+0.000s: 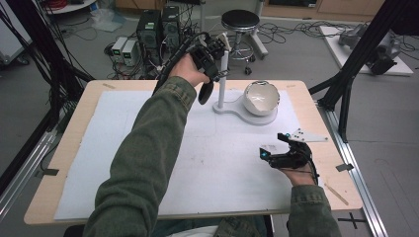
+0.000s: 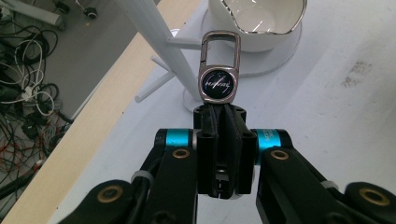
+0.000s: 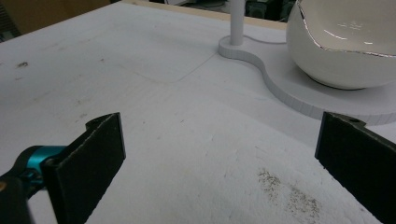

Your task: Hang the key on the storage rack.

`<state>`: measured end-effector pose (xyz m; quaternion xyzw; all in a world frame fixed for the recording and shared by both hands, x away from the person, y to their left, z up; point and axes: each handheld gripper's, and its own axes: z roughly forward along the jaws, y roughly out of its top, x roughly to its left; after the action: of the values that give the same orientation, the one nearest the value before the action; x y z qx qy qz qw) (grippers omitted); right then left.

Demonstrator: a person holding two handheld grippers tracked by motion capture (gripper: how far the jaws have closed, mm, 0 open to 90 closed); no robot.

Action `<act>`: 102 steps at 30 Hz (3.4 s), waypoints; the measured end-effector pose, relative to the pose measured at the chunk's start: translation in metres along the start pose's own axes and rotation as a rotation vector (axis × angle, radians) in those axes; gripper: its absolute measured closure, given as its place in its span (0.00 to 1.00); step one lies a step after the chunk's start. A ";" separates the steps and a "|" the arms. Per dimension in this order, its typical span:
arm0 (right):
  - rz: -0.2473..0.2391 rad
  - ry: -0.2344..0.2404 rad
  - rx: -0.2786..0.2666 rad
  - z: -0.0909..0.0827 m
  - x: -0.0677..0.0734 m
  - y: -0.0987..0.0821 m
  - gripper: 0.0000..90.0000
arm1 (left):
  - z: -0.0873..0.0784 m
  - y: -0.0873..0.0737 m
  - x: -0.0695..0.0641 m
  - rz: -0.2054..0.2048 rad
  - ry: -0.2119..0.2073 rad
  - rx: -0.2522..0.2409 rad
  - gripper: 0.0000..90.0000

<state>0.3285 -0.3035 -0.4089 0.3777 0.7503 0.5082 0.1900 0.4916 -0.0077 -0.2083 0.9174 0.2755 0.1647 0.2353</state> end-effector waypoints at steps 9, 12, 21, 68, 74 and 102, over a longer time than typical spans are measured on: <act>0.003 0.002 -0.002 0.000 0.000 0.000 0.01 | 0.011 0.001 0.004 0.003 0.028 0.005 0.92; 0.005 0.005 -0.002 0.000 0.000 0.000 0.01 | 0.018 0.002 0.005 0.000 0.035 0.014 0.92; 0.004 0.002 -0.006 -0.001 -0.001 -0.001 0.01 | 0.031 0.000 0.005 -0.007 0.059 0.019 0.92; 0.000 -0.008 -0.030 -0.002 0.001 0.001 0.01 | -0.019 -0.076 0.004 -0.001 -0.213 -0.080 0.02; -0.004 -0.010 -0.020 -0.002 0.001 0.001 0.01 | -0.027 -0.108 0.006 -0.019 -0.207 -0.091 0.02; -0.006 -0.019 -0.002 -0.001 0.004 0.000 0.01 | -0.041 -0.204 -0.007 -0.069 -0.177 -0.121 0.02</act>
<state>0.3251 -0.3012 -0.4086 0.3801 0.7490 0.5050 0.1989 0.3810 0.1526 -0.2818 0.9024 0.2746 0.0913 0.3192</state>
